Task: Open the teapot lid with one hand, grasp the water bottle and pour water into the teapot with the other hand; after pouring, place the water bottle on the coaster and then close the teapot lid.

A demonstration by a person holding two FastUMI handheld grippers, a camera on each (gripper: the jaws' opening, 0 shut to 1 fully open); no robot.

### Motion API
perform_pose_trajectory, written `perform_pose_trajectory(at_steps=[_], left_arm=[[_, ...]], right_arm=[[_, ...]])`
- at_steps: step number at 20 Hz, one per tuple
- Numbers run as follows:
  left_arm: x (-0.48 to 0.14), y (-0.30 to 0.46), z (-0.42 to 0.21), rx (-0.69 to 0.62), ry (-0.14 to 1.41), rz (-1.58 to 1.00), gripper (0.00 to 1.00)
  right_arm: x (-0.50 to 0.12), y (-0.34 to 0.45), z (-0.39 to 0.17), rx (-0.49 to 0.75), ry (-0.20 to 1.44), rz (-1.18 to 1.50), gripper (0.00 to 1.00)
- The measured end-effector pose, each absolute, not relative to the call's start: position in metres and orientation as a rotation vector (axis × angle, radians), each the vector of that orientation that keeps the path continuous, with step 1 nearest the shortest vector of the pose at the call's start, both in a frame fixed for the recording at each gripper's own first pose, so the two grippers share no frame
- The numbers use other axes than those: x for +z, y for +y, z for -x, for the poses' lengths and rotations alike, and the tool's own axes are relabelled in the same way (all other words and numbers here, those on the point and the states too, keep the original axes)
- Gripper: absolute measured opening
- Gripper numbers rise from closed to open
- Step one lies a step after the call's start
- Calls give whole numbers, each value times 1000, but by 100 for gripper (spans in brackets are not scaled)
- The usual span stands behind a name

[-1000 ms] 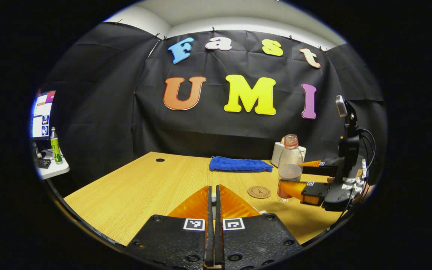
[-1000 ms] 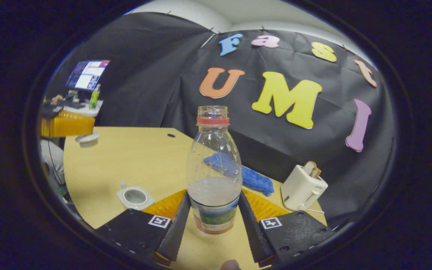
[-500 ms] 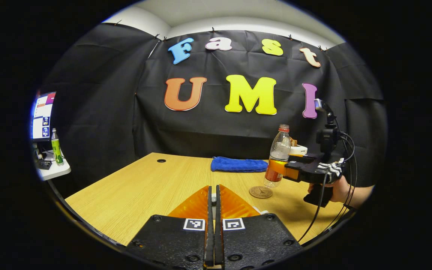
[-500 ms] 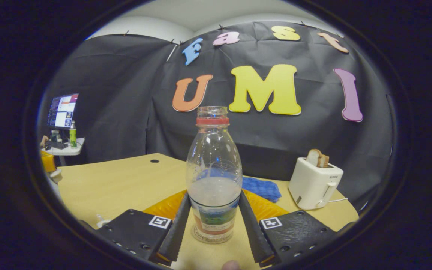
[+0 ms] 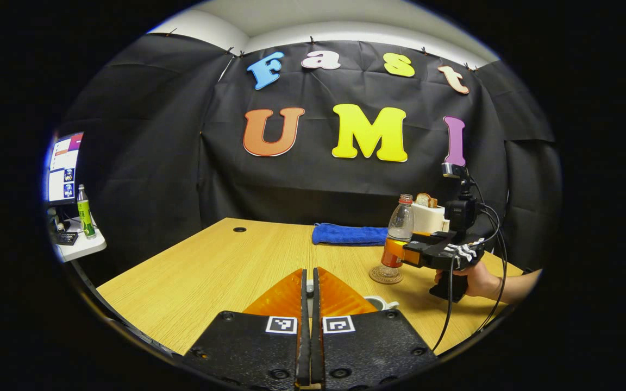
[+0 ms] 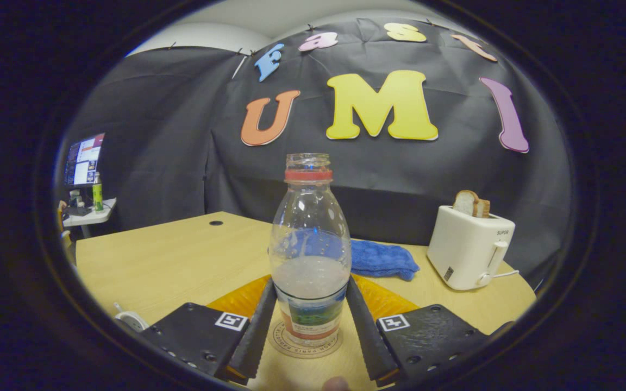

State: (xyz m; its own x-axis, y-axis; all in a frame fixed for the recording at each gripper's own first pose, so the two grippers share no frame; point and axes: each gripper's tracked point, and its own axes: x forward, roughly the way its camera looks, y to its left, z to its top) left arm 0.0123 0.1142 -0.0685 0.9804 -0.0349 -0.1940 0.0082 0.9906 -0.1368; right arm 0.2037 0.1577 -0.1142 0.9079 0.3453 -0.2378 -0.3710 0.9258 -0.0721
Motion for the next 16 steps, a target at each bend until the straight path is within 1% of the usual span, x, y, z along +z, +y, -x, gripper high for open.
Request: perform_pose_trajectory(at_steps=[6,8,9,11,12,15,16], left_arm=[[-68,115,-12,-24,200,133,3],[-69,116,-12,-19,200,134,3],[-68,116,-12,-17,199,133,3],[-67,116,-11,-15,193,136,3],[-66,115,-12,-15,192,139,3],[-65,100,-12,-36,186,148,3],[-65,93,-13,-49,186,147,3]], right_arm=[[-118,158,-205,361,227,114,76],[-116,157,-205,355,223,115,80],[-118,156,-204,354,228,113,82],[-119,155,-200,356,242,104,90],[-118,153,-193,359,253,91,98],[-115,143,-161,380,285,35,99],[-111,135,-149,380,283,29,97]])
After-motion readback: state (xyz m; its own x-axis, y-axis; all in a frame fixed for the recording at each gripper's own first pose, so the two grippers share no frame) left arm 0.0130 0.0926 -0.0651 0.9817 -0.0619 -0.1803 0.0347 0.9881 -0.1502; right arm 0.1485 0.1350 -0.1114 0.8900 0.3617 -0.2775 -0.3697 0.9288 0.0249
